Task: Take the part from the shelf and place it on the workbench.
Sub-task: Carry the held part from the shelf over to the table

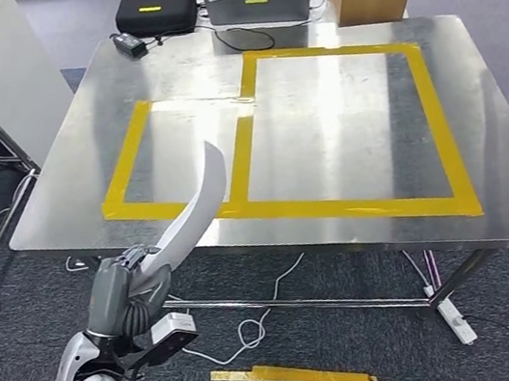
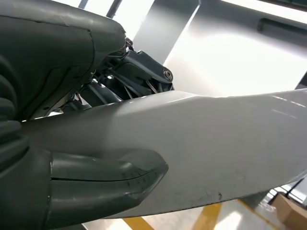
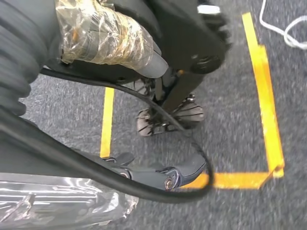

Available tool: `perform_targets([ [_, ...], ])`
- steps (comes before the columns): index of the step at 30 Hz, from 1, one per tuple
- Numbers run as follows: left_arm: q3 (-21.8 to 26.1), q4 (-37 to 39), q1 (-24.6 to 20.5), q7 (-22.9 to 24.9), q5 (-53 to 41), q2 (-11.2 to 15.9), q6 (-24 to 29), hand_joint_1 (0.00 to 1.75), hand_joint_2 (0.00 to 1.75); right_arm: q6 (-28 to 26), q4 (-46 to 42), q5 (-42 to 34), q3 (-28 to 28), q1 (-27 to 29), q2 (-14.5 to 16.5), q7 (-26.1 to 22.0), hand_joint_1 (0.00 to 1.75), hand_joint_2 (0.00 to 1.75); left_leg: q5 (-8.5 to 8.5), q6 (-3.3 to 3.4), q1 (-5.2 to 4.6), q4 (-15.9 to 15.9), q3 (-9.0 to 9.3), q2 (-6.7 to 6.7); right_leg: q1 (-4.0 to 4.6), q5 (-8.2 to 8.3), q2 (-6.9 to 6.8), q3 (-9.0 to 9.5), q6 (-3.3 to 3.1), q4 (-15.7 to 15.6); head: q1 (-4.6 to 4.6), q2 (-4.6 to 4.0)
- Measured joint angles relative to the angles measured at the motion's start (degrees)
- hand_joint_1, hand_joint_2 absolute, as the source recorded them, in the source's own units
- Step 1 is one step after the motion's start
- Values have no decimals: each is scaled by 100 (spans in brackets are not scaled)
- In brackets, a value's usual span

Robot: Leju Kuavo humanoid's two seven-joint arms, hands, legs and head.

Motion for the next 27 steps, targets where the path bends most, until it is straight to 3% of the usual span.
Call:
perform_targets([
  [2,-22,60,-75,58,-58,-7,-39,175,175,-27,41,7,22,-18,-21,-2,0,175,-39,-54,-29,15,33,85,13,262,-205,406,-26,-755,2,0],
  [3,-34,98,-126,97,-94,-9,-55,175,175,-43,67,13,32,-32,-29,-3,0,175,-55,-85,-47,23,43,126,25,301,-265,513,-60,-950,-1,0],
  [5,-69,193,-244,189,-168,-19,-69,175,175,-76,125,23,51,-51,-44,-7,0,175,-72,-141,-62,35,53,204,44,298,-215,544,-150,-1007,-6,0],
  [7,-110,291,-360,276,-245,-30,-72,175,175,-109,182,31,75,-48,-63,-23,0,175,-98,-183,-40,48,64,183,44,310,-138,545,-211,-1007,-13,0],
  [8,-121,337,-416,315,-276,-32,-70,175,175,-121,209,36,89,-48,-71,-38,0,175,-109,-132,-34,49,69,146,44,315,-107,553,-226,-1007,-25,0],
  [11,-138,490,-573,392,-335,-34,-66,175,175,-137,288,55,127,-50,-82,-76,0,175,-103,116,-36,40,82,77,61,308,-51,563,-231,-997,-48,0],
  [12,-144,534,-609,401,-344,-36,-66,175,175,-138,309,60,139,-49,-84,-81,0,175,-97,132,-36,38,83,78,66,304,-44,561,-237,-997,-48,0],
  [16,-155,654,-670,409,-351,-39,-66,175,175,-140,361,66,173,-50,-103,-89,0,175,-66,41,-19,21,90,77,89,291,-51,555,-258,-991,-47,0],
  [20,-162,740,-699,442,-376,-42,-63,175,175,-140,386,79,187,-50,-127,-97,0,175,-53,-195,9,-11,91,75,101,293,-57,542,-263,-986,-45,0],
  [27,-161,904,-814,491,-388,-50,-63,175,175,-116,447,94,250,-51,-178,-99,0,175,-53,-220,-11,-9,89,75,77,308,-59,543,-263,-988,-43,0],
])
